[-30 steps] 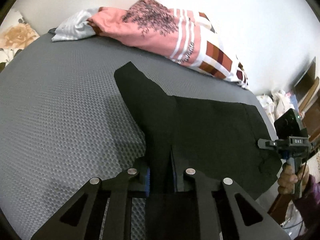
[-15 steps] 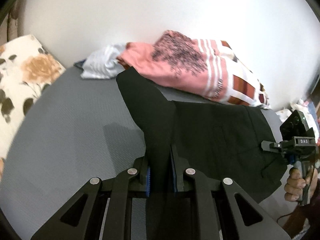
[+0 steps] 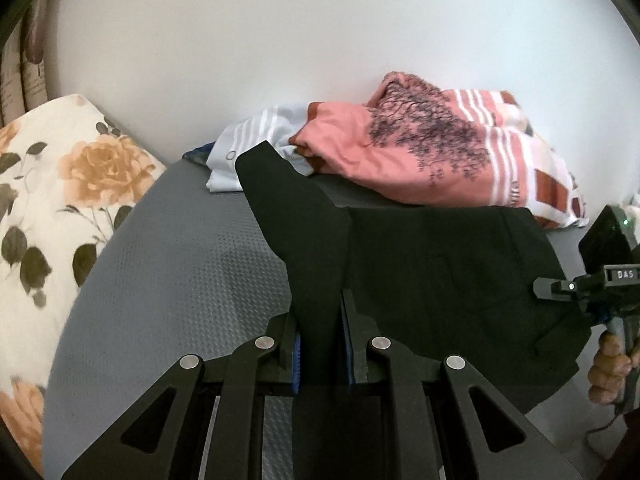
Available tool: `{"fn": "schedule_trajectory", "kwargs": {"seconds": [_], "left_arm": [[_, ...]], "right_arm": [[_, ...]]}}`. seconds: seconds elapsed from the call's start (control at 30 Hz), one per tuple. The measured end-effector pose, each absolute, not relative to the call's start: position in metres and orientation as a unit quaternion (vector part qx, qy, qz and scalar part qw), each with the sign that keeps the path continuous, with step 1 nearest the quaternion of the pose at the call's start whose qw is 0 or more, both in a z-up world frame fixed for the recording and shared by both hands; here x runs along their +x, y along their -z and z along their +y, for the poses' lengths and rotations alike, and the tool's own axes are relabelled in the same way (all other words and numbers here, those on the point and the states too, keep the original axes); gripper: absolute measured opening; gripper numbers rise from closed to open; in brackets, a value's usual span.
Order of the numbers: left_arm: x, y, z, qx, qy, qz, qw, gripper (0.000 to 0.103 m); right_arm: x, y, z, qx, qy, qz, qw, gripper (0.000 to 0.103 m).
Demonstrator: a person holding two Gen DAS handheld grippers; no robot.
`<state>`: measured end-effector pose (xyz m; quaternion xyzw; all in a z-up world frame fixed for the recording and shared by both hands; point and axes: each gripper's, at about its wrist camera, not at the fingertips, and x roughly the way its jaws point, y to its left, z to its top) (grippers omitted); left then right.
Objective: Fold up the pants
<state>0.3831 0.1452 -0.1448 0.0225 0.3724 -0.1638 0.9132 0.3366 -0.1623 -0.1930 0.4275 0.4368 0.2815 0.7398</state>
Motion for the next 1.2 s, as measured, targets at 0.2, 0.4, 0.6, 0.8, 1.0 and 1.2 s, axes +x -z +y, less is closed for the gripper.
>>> {"fn": "schedule_trajectory", "kwargs": {"seconds": [0.2, 0.4, 0.6, 0.8, 1.0, 1.2], "left_arm": [[0.407, 0.168, 0.155, 0.020, 0.150, 0.383, 0.911, 0.016], [0.408, 0.190, 0.154, 0.045, 0.105, 0.372, 0.921, 0.053], [0.394, 0.180, 0.157, 0.058, 0.040, 0.352, 0.933, 0.083], [0.357, 0.141, 0.154, 0.044, 0.013, 0.306, 0.951, 0.097], [0.288, 0.083, 0.131, 0.074, 0.004, 0.220, 0.973, 0.103], [0.210, 0.020, 0.125, 0.025, 0.001, 0.149, 0.988, 0.103]], "right_arm": [[0.354, 0.209, -0.155, 0.418, -0.270, 0.443, 0.746, 0.021], [0.351, 0.207, -0.143, 0.321, -0.225, 0.452, 0.801, 0.026], [0.319, 0.156, -0.103, 0.126, -0.116, 0.391, 0.904, 0.048], [0.265, 0.104, -0.073, 0.073, -0.081, 0.307, 0.945, 0.076], [0.227, 0.080, -0.066, 0.098, -0.090, 0.297, 0.946, 0.076], [0.180, 0.048, -0.069, 0.121, -0.098, 0.276, 0.949, 0.080]]}}
